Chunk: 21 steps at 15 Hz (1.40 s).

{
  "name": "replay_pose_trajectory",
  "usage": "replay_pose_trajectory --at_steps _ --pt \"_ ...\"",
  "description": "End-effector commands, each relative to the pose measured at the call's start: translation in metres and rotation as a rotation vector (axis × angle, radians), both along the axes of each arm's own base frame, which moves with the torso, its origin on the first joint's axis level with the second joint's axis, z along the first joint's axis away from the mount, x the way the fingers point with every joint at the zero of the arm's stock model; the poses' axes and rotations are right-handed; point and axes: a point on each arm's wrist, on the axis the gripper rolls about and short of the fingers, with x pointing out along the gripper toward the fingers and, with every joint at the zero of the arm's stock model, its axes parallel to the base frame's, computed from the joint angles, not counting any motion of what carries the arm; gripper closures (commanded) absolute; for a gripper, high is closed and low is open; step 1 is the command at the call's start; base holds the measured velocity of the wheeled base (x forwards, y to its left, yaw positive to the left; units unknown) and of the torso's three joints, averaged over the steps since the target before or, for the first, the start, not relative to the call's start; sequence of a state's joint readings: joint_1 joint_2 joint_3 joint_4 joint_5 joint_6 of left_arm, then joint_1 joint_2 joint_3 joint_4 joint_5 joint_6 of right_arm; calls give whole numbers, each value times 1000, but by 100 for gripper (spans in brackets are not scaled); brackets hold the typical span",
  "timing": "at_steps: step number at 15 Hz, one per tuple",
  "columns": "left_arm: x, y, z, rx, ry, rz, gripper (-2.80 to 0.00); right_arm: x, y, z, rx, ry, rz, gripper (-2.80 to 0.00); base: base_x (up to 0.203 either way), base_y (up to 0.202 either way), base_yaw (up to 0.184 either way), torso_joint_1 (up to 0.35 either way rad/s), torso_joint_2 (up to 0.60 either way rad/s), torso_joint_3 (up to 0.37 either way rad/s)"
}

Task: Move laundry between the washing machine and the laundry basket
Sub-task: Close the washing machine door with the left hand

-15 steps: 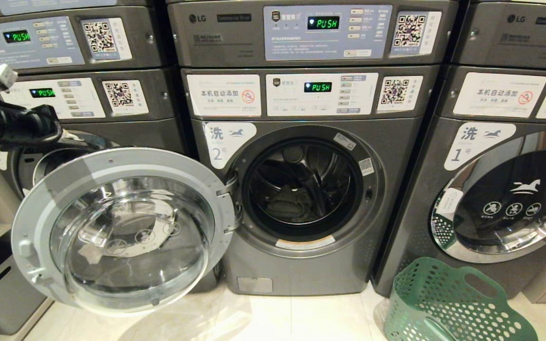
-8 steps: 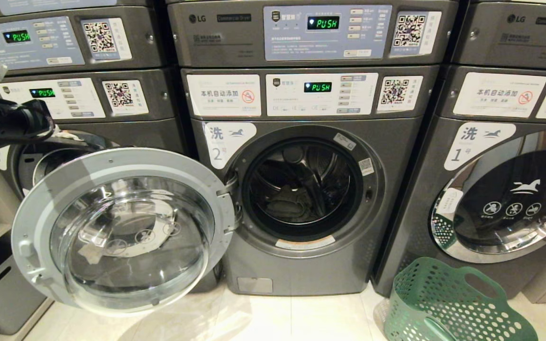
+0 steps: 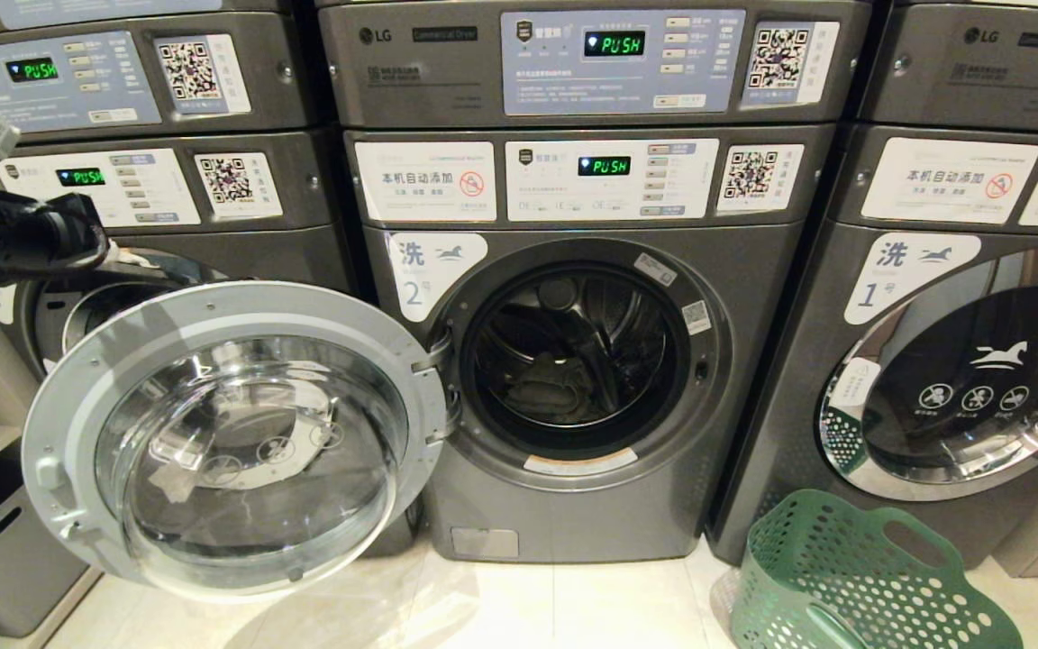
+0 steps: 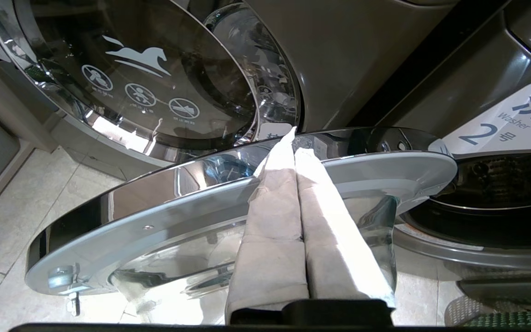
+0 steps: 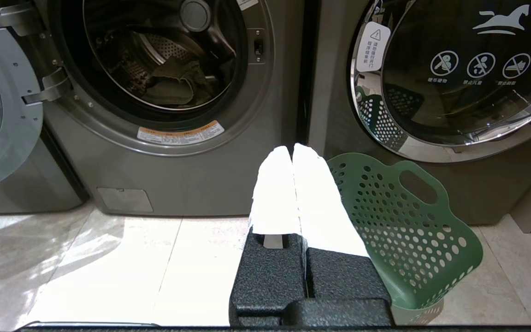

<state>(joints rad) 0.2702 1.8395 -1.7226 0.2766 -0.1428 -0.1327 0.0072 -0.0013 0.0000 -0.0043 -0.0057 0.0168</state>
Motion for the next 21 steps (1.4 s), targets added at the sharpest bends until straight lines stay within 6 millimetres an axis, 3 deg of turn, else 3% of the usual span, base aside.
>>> replay_pose_trajectory --at_steps 1,10,16,21 --pt "-4 -1 3 -1 -6 1 0 0 0 0 0 1 0 0 0 0 0 0 0 0" --pt "4 3 -8 0 0 -2 0 0 0 0 0 1 0 0 0 0 0 0 0 0" --pt "-2 6 -15 -9 26 13 0 0 0 0 0 1 0 0 0 0 0 0 0 0" --pt "22 32 -30 6 -22 38 0 0 0 0 0 0 0 0 0 0 0 0 0 0"
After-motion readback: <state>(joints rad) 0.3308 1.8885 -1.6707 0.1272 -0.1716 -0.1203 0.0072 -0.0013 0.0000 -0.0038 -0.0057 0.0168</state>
